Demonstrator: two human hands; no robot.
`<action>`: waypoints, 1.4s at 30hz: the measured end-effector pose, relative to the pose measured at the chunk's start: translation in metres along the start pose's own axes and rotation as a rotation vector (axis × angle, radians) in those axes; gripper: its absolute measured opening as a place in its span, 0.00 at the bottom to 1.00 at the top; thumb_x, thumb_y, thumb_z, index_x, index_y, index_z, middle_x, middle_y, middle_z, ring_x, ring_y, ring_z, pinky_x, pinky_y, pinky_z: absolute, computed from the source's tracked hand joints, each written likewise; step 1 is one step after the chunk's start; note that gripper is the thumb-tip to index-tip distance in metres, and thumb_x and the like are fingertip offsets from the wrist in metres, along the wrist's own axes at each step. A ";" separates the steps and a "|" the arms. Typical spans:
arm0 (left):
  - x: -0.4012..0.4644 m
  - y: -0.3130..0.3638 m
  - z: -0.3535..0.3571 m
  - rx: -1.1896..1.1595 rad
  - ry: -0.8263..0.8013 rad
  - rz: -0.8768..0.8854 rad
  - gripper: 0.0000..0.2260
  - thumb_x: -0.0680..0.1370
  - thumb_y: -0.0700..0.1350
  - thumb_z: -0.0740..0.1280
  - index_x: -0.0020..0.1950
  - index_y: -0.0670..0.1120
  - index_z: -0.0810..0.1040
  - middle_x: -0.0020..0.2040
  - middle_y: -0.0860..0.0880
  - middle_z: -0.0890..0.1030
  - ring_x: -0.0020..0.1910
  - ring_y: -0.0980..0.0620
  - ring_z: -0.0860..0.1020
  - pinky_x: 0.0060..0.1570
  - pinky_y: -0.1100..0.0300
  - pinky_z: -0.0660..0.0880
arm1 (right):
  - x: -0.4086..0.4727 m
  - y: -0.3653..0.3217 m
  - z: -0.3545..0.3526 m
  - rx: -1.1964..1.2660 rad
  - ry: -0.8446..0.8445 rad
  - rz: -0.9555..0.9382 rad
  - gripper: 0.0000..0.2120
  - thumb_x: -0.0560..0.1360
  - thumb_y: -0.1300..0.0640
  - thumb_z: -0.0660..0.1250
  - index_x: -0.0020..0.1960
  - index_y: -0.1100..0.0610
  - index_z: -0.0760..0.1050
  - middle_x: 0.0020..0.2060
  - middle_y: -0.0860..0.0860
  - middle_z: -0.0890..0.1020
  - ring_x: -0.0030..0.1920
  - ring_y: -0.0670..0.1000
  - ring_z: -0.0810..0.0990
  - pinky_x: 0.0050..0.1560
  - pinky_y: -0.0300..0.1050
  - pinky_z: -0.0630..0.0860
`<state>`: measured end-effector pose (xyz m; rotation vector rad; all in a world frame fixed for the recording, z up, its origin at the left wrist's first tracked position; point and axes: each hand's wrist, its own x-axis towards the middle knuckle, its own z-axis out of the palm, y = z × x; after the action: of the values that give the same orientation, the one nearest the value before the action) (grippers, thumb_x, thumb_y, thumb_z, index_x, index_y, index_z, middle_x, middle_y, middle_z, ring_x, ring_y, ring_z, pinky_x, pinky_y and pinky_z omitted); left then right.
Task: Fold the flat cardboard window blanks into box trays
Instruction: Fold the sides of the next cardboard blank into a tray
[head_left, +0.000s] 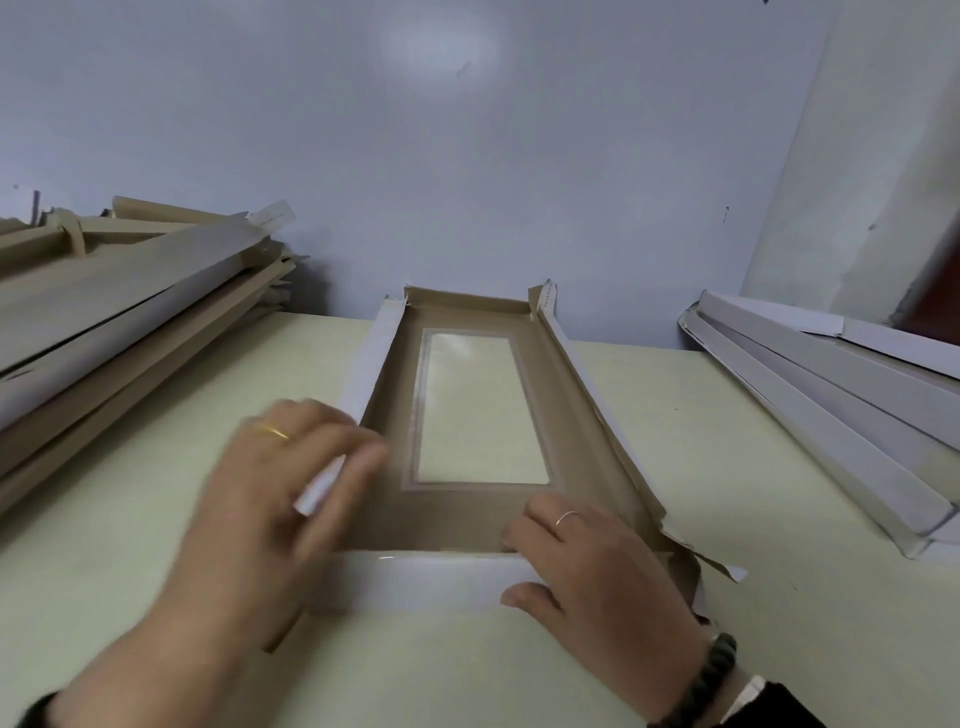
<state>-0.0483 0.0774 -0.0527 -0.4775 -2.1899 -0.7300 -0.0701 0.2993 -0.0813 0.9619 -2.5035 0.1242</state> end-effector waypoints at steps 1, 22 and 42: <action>0.001 -0.011 -0.005 -0.018 0.036 -0.108 0.08 0.77 0.55 0.62 0.41 0.55 0.76 0.41 0.60 0.77 0.43 0.64 0.73 0.39 0.76 0.65 | 0.000 -0.003 -0.002 -0.025 -0.011 -0.032 0.19 0.51 0.47 0.80 0.34 0.51 0.73 0.32 0.45 0.75 0.30 0.46 0.74 0.31 0.37 0.68; -0.028 -0.085 -0.017 -0.449 -0.587 -0.467 0.09 0.69 0.53 0.68 0.40 0.52 0.86 0.48 0.58 0.83 0.52 0.66 0.77 0.50 0.75 0.70 | -0.005 0.001 -0.018 0.460 -0.377 -0.023 0.17 0.74 0.40 0.62 0.41 0.55 0.74 0.44 0.48 0.72 0.41 0.46 0.72 0.46 0.41 0.71; -0.029 -0.043 0.010 -0.200 -0.439 -0.386 0.12 0.78 0.44 0.63 0.44 0.55 0.84 0.46 0.66 0.76 0.46 0.64 0.76 0.40 0.75 0.69 | -0.052 0.094 -0.019 0.797 -0.204 0.556 0.28 0.66 0.78 0.61 0.40 0.44 0.78 0.52 0.41 0.79 0.47 0.37 0.78 0.43 0.28 0.72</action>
<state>-0.0585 0.0482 -0.0950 -0.3381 -2.6743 -1.1473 -0.0905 0.4067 -0.0798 0.4996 -2.8815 1.3283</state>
